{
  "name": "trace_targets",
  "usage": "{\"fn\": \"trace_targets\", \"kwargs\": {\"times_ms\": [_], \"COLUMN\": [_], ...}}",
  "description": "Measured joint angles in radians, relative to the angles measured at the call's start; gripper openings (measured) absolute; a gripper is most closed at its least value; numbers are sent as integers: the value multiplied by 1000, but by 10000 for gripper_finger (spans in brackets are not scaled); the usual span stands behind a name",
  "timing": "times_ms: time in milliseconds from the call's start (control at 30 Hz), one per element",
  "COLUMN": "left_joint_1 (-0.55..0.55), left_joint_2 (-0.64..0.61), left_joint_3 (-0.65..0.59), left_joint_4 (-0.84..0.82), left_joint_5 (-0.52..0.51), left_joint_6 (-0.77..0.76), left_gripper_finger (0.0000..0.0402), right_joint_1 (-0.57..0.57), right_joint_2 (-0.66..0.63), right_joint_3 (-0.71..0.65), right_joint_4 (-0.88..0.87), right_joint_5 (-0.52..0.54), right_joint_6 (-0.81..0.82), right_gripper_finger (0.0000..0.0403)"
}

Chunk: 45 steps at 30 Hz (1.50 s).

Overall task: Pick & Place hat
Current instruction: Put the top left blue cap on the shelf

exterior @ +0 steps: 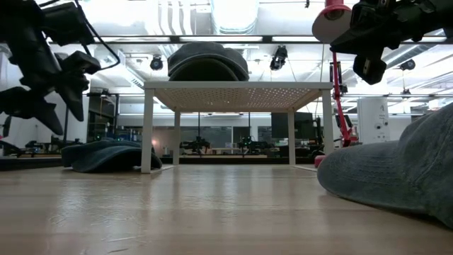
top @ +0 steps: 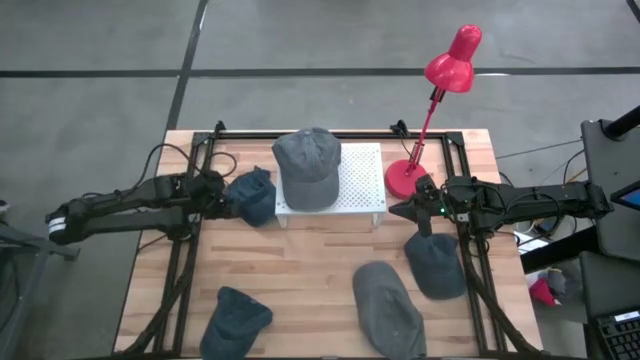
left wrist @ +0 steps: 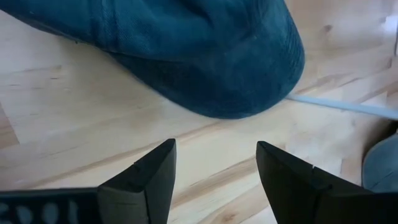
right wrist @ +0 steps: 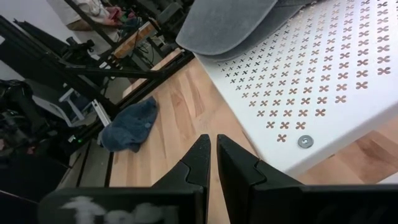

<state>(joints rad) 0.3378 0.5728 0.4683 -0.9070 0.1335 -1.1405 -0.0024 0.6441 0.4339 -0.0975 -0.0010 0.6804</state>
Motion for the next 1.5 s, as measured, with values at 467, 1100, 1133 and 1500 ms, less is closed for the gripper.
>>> {"fn": "trace_targets", "kwargs": {"times_ms": [467,1100,1133,1500], "left_joint_1": [0,0,0,0], "left_joint_2": [0,81,89,164], "left_joint_3": [0,-74,-79,-197], "left_joint_4": [25,103,107,270], "left_joint_5": [-251,-337,-337,-345], "left_joint_6": [-219,-357,-363,-441], "left_gripper_finger": [213,213,213,214], "right_joint_1": [0,0,0,0], "right_joint_2": [0,0,0,0], "right_joint_3": [0,0,0,0], "right_joint_4": [1,3,3,3], "right_joint_5": [1,2,2,2], "right_joint_6": [0,0,0,0], "right_gripper_finger": [27,27,27,27]}}
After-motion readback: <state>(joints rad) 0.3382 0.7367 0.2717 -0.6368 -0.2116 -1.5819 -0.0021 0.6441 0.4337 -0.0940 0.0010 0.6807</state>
